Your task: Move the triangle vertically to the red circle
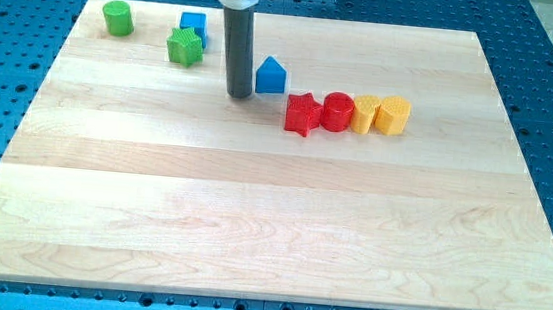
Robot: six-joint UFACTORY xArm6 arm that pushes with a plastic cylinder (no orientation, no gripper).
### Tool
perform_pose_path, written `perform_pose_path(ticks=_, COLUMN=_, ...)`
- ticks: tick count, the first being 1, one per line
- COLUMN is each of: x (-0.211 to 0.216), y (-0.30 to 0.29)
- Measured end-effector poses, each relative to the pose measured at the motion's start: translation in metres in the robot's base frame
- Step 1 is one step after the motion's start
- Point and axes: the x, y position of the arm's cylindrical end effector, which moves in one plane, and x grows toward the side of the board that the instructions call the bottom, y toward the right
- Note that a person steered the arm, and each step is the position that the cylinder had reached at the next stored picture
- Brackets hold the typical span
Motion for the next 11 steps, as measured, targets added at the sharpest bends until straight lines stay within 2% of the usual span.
perform_pose_path(ticks=3, x=-0.001, y=0.107)
perform_pose_path(ticks=5, x=0.007, y=0.095)
perform_pose_path(ticks=6, x=0.019, y=0.066)
perform_pose_path(ticks=7, x=0.013, y=0.046)
perform_pose_path(ticks=8, x=-0.005, y=0.056)
perform_pose_path(ticks=10, x=-0.094, y=0.083)
perform_pose_path(ticks=11, x=-0.095, y=0.077)
